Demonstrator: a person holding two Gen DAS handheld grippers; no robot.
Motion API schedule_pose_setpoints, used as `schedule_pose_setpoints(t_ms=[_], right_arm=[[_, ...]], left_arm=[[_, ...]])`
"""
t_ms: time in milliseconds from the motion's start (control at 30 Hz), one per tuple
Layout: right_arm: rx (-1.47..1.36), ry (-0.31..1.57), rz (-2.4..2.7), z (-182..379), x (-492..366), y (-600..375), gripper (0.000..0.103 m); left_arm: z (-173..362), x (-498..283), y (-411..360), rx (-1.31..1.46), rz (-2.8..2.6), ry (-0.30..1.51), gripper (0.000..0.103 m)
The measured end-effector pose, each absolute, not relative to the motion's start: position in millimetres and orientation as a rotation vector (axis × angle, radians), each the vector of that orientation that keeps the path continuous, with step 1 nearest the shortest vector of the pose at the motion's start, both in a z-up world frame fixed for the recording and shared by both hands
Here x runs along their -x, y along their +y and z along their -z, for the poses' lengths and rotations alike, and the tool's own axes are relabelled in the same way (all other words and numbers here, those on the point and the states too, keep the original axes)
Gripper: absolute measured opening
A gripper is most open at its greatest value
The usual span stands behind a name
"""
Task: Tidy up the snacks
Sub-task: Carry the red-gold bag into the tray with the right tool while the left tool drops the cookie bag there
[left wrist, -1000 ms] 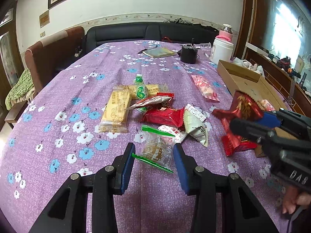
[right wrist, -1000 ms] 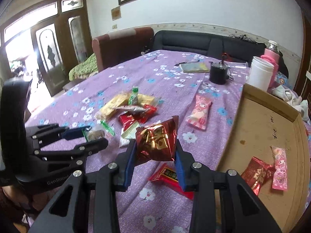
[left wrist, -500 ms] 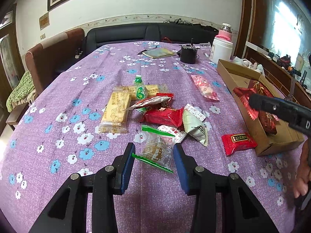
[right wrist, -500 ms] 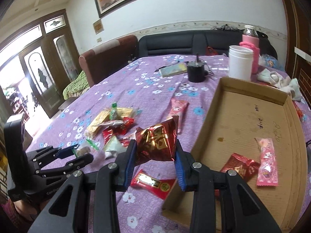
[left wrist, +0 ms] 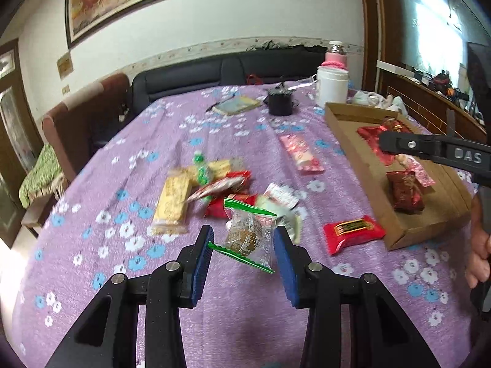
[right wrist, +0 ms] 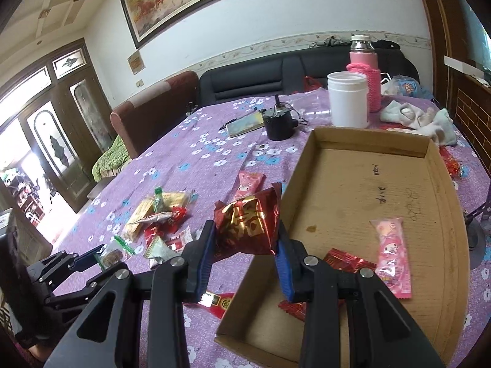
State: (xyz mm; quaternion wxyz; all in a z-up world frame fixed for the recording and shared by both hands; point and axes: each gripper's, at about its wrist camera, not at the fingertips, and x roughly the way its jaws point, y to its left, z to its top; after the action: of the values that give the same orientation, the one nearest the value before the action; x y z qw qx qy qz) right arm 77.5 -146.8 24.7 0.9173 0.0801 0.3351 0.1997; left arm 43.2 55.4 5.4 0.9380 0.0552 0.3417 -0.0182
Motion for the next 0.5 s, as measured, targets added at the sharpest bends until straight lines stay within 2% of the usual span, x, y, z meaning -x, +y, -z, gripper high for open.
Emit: schedule_pose_setpoints(t_ms=[500], right_arm=[[-0.219,0.686,-0.343,-29.1,-83.0,-174.7,0.035]], left_arm=[[-35.3,-53.5,-7.5,-0.178,0.141,0.659,0.043]])
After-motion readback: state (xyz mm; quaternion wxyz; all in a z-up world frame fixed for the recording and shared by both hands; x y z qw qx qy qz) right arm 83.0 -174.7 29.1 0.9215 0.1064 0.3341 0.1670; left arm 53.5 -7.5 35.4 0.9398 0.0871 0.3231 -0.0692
